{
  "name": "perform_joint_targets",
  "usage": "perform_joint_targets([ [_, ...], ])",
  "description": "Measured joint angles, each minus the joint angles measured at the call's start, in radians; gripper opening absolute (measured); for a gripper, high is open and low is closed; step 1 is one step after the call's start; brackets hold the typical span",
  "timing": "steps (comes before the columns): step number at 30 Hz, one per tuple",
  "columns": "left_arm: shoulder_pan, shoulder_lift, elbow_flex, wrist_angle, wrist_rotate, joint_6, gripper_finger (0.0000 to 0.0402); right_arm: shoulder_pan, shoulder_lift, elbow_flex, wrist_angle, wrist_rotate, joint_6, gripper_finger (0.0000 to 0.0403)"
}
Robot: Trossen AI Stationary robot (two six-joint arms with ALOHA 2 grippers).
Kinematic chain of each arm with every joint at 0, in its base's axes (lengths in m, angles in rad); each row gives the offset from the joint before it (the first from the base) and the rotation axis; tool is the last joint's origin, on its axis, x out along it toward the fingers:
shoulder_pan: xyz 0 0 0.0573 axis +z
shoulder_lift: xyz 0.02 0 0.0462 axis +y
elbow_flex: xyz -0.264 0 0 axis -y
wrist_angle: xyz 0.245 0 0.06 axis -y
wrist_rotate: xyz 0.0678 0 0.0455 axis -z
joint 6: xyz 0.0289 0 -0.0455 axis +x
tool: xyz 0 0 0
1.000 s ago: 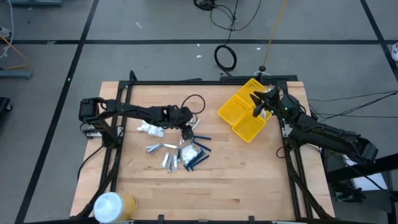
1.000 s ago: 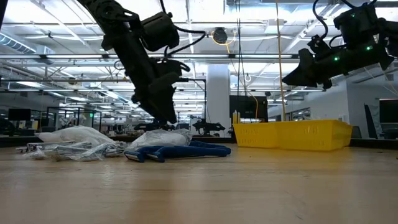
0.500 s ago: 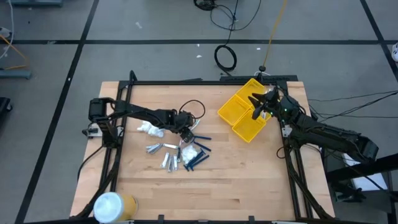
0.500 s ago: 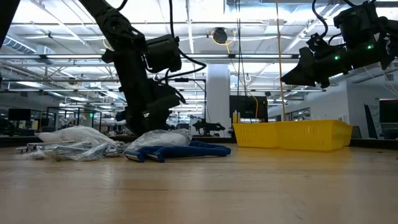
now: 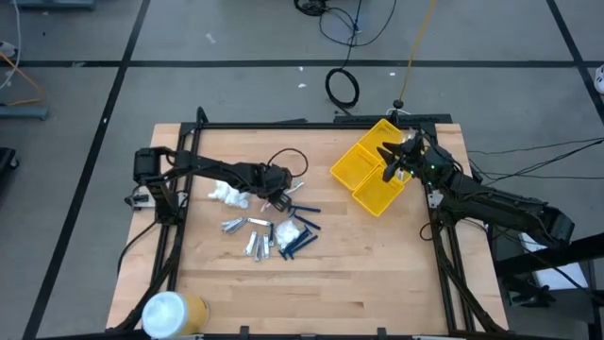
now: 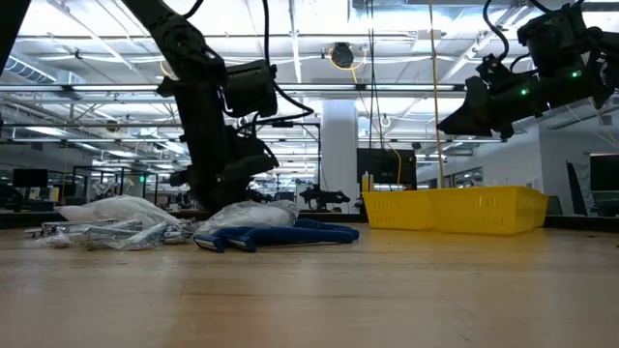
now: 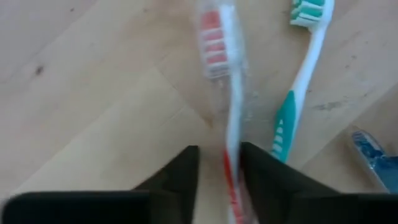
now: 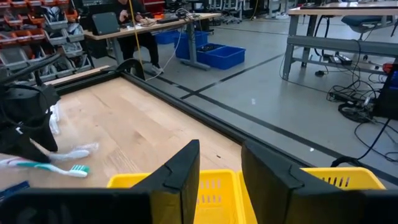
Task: Pick & Place Travel size toiletries
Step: Put the orange toothbrush into the top right yellow bin
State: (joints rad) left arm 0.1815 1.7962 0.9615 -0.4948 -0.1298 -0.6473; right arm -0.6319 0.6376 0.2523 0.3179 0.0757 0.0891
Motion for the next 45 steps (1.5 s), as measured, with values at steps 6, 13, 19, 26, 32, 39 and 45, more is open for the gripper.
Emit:
perform_joint_targets([
  [6, 0.026, -0.008, 0.03, 0.037, 0.017, 0.099, 0.0016, 0.0, 0.0, 0.0, -0.002, 0.0, 0.0, 0.0109],
  [13, 0.018, -0.048, 0.212, 0.046, -0.079, 0.333, 0.0009, 0.0, 0.0, 0.0, -0.002, -0.001, 0.003, 0.0109],
  [19, 0.006, -0.048, 0.344, 0.159, -0.093, 0.569, 0.0007, 0.002, 0.0, 0.0, -0.013, -0.002, 0.025, 0.0109],
  [26, 0.054, -0.038, 0.295, 0.613, 0.141, 0.803, 0.0006, 0.002, 0.0, 0.0, -0.017, -0.002, 0.029, 0.0109],
  [32, 0.13, 0.005, 0.198, 1.106, 0.523, 0.772, 0.0006, 0.011, 0.002, 0.0, 0.009, -0.068, 0.036, 0.011],
  [39, 0.12, 0.093, 0.208, 1.2, 0.553, 0.735, 0.0006, 0.09, 0.075, 0.0, 0.358, -0.187, 0.116, 0.0143],
  [45, 0.103, 0.134, 0.227, 1.206, 0.551, 0.731, 0.0005, 0.194, 0.226, 0.0, 0.646, -0.211, 0.067, 0.0216],
])
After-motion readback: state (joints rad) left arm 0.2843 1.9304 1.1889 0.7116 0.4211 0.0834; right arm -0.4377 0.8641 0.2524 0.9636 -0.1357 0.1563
